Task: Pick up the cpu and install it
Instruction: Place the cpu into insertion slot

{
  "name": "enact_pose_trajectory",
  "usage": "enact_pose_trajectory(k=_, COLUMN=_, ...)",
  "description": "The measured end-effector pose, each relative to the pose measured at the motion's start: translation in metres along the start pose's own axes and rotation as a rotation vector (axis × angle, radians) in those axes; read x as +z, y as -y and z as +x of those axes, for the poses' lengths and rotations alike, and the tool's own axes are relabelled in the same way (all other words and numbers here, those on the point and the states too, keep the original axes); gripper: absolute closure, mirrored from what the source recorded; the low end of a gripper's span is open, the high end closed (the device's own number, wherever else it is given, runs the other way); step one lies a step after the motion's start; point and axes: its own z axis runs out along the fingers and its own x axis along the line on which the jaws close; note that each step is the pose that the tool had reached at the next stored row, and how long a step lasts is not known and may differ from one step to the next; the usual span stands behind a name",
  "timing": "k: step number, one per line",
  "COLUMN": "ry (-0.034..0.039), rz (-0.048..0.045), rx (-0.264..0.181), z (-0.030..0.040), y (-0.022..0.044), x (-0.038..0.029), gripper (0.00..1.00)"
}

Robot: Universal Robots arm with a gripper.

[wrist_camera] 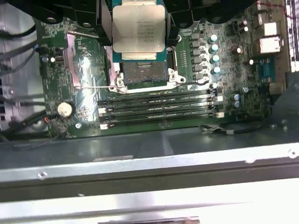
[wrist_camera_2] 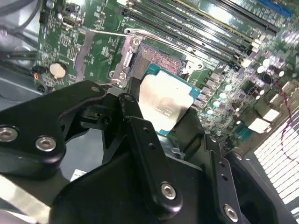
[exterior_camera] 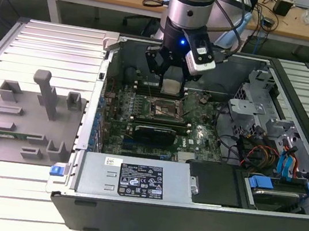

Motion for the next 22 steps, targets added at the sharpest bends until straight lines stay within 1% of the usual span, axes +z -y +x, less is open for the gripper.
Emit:
enact_pose_trajectory(k=5, ry=0.0049, rz=0.0035, rx=0.098, z=0.0, y=0.0, x=0.0002, gripper=0.45)
enact_pose_trajectory(k=6, ry=0.0067, rz=0.0047, rx=0.133, z=0.0, y=0.0, x=0.0003, gripper=0.45)
enact_pose_trajectory(k=10, ry=0.0104, rz=0.0074, rx=0.207, z=0.0, y=0.0, x=0.0004, gripper=0.45)
enact_pose_trajectory(k=12, ry=0.0129, rz=0.0091, rx=0.257, z=0.0, y=0.0, x=0.0005, gripper=0.45)
enact_pose_trajectory(k=13, ry=0.0147, rz=0.0103, rx=0.292, z=0.0, y=0.0, x=0.0005, gripper=0.45)
enact_pose_trajectory(k=16, ry=0.0188, rz=0.0132, rx=0.373, z=0.0, y=0.0, x=0.0007, gripper=0.45)
enact_pose_trajectory(k=17, ry=0.0196, rz=0.0137, rx=0.39, z=0.0, y=0.0, x=0.0007, gripper=0.45)
enact_pose_trajectory(k=19, ry=0.0227, rz=0.0159, rx=0.451, z=0.0, y=0.0, x=0.0008, gripper=0.45)
enact_pose_trajectory(k=21, ry=0.0244, rz=0.017, rx=0.485, z=0.0, y=0.0, x=0.0009, gripper=0.45)
enact_pose_trajectory(k=22, ry=0.0258, rz=0.0181, rx=0.512, z=0.0, y=0.0, x=0.0009, gripper=0.45)
